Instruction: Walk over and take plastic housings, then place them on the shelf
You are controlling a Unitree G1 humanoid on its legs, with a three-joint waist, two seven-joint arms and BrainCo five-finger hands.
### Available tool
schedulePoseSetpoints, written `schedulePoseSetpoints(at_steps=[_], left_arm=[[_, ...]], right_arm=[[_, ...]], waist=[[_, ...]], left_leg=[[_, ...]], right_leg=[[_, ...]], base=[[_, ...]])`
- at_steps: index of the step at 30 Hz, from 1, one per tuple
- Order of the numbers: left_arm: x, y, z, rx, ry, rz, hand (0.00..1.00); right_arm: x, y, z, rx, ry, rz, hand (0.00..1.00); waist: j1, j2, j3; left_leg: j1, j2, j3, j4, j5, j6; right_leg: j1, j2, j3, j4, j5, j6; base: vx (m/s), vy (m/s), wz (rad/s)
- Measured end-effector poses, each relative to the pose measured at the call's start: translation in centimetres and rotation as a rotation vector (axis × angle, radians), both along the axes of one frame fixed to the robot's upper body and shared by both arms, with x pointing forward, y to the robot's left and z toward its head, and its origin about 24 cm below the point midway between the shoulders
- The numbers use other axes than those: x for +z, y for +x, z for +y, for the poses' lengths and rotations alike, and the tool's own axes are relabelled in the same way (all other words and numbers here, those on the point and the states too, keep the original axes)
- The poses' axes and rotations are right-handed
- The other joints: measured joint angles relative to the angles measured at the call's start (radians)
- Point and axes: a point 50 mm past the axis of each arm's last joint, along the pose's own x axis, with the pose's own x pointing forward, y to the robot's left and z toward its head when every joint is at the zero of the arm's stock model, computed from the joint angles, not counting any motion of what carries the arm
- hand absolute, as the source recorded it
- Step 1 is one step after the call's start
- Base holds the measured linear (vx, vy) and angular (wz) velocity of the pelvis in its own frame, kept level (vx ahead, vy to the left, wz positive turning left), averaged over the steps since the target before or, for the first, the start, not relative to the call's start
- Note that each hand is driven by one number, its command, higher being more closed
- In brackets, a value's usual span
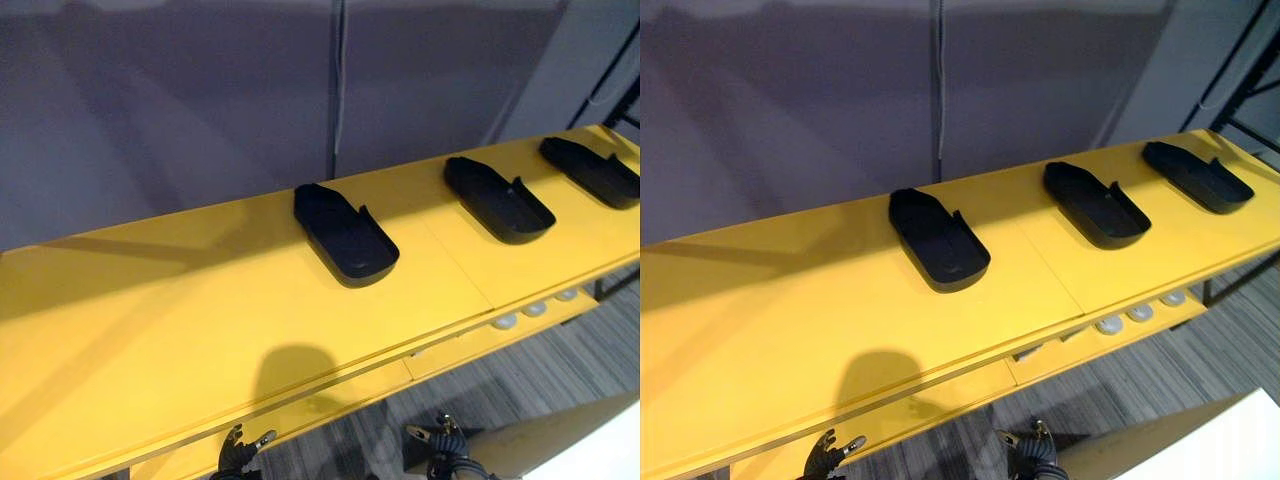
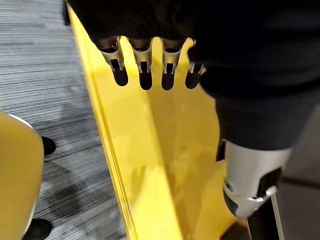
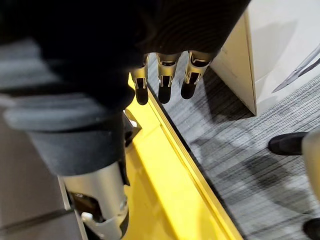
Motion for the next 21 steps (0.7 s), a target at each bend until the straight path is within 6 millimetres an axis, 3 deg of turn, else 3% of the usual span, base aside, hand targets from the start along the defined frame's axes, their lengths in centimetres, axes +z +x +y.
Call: schedulePoseSetpoints(at_steps=[4,6,8,12,14,15,16,18,21], left_arm=[[0.8,1.9,-0.5,-0.004,-0.011,-0.063,0.0],[1.2,2.9,-0.7,-0.027,-0.009,-0.092,0.0],[1.6,3.4,-0.6,-0.038,0.002,-0.115,0.0],[1.7,3.5,-0.4,-0.043,0.006,-0.119,0.0],[1.7,3.4,-0.4,-0.043,0.005,-0.118,0.0],[1.8,3.5,-0.2,-0.044,0.013,-0.119,0.0],[1.7,3.5,-0.1,-0.044,0.013,-0.116,0.0],[1.4,3.0,-0.5,-0.057,0.003,-0.095,0.0],[1.0,2.5,-0.8,-0.074,-0.001,-0.07,0.0]], right_arm=[[1.4,2.8,0.2,0.05,-0.031,-0.081,0.0],[1.7,3.2,0.3,0.066,-0.042,-0.092,0.0],[1.6,3.0,0.3,0.065,-0.041,-0.086,0.0],[1.5,2.9,0.2,0.071,-0.047,-0.081,0.0],[1.7,3.6,-0.3,0.101,-0.078,-0.077,0.0],[2.1,4.8,-0.7,0.151,-0.113,-0.084,0.0],[2.5,5.9,-0.9,0.201,-0.144,-0.094,0.0],[2.6,6.1,-1.0,0.223,-0.158,-0.088,0.0],[1.8,4.9,-1.3,0.217,-0.16,-0.047,0.0]], waist=[[0.004,-0.008,0.034],[0.002,-0.011,0.043],[0.011,-0.012,0.057],[0.003,-0.028,0.033],[0.007,-0.029,0.015],[0.022,-0.031,0.004],[0.033,-0.024,0.003],[0.026,0.006,-0.004],[0.023,0.015,-0.023]], left_leg=[[-0.044,0.004,0.122,0.077,-0.038,0.028],[-0.077,0.013,0.175,0.102,-0.052,0.057],[-0.084,0.019,0.226,0.119,-0.061,0.076],[-0.102,0.021,0.288,0.122,-0.056,0.079],[-0.125,0.041,0.336,0.15,-0.054,0.078],[-0.153,0.055,0.359,0.169,-0.047,0.067],[-0.162,0.071,0.363,0.165,-0.036,0.048],[-0.146,0.109,0.371,0.158,-0.019,0.027],[-0.074,0.127,0.401,0.1,0.008,-0.006]], right_leg=[[-0.064,0.007,0.117,0.002,0.049,0.035],[-0.116,-0.012,0.077,0.056,0.039,0.043],[-0.17,-0.056,-0.041,0.302,-0.045,0.04],[-0.111,-0.102,-0.103,0.49,-0.161,0.047],[-0.038,-0.139,-0.181,0.41,-0.194,0.06],[-0.021,-0.133,-0.219,0.269,-0.2,0.069],[-0.007,-0.105,-0.224,0.155,-0.185,0.044],[0.028,-0.056,-0.172,0.068,-0.121,0.018],[0.038,-0.022,-0.084,0.02,-0.081,0.01]], base=[[-0.17,0.19,-0.87],[-0.17,0.125,-0.68],[-0.14,0.052,-0.55],[-0.07,-0.024,-0.51],[-0.02,-0.095,-0.86],[-0.04,-0.128,-1.49],[-0.05,-0.125,-1.52],[-0.03,-0.182,-1.15],[-0.02,-0.137,-1.02]])
